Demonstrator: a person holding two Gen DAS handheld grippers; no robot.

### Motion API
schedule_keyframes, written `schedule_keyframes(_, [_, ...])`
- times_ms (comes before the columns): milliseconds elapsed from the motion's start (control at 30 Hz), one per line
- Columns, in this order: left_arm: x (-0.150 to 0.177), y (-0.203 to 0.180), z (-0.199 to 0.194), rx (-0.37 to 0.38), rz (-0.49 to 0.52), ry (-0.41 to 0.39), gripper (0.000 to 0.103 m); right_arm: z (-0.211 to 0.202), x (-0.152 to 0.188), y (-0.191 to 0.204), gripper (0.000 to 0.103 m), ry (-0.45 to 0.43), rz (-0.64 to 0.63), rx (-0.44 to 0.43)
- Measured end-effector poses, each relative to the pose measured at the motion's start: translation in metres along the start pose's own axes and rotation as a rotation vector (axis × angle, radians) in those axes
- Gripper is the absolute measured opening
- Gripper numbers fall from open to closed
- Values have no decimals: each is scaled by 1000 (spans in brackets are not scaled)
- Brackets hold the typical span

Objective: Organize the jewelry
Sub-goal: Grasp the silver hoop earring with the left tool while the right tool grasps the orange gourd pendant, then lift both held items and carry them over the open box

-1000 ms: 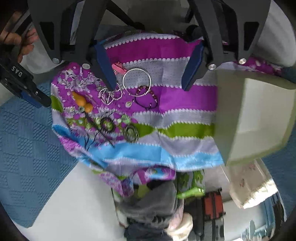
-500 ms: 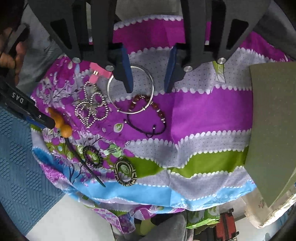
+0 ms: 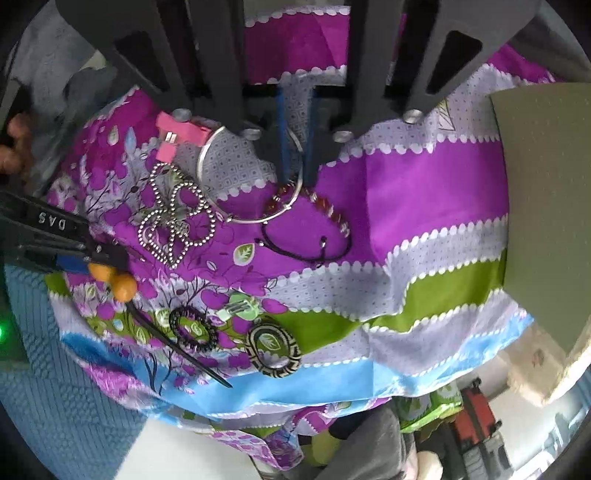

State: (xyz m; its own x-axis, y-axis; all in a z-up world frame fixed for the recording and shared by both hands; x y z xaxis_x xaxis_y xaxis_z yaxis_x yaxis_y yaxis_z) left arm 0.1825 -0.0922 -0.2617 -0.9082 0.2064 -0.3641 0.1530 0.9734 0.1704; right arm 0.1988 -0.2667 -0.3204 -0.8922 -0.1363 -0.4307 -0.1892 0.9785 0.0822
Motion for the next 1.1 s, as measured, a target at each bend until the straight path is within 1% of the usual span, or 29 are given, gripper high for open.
schedule_keyframes(33, [0,-1,0,-2,5,-4,3,0,0,1,36,2,-6,2])
schedule_keyframes(67, [0,-1,-1,-1,6,-6,3,-1,0,2,28,4,-9,0])
schedule_keyframes(100, [0,-1,-1,-1,4,-7,3,-1,0,4,27,5,-14,4])
schedule_keyframes(167, [0,1,-1,13,-13,-3,3,0,1,8,27,9,-16,14])
schedule_keyframes(233, [0,4,-2,31,-39,5,2,-2,2,9,27,10,-7,2])
schedule_keyframes(400, [-4,7,-12,65,-69,-8,2,-17,1,9,27,-32,38,-15])
schedule_keyframes(700, [-9,13,-40,100,-105,-63,1,-49,3,28,27,-93,55,-35])
schedule_keyframes(933, [-7,23,-63,111,-115,-106,1,-68,4,42,27,-136,44,-38])
schedule_keyframes(1100, [-11,33,-85,112,-135,-141,1,-92,-1,50,27,-176,46,-36])
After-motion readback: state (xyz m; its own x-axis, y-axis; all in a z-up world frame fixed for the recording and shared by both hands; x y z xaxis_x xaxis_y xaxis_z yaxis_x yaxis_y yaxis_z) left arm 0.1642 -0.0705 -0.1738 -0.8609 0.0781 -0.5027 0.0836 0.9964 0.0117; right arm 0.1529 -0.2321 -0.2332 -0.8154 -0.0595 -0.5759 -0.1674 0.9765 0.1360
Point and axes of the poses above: each gripper's, at about its wrist camera, not at the fingertips, and z roughly the way its jaws point, y to its left, x to its underside, the point moved 3 cm from there along z, roughly the way its jaws point, and after that the axes turned 12 degrees about -x, right-handed, at the moved point
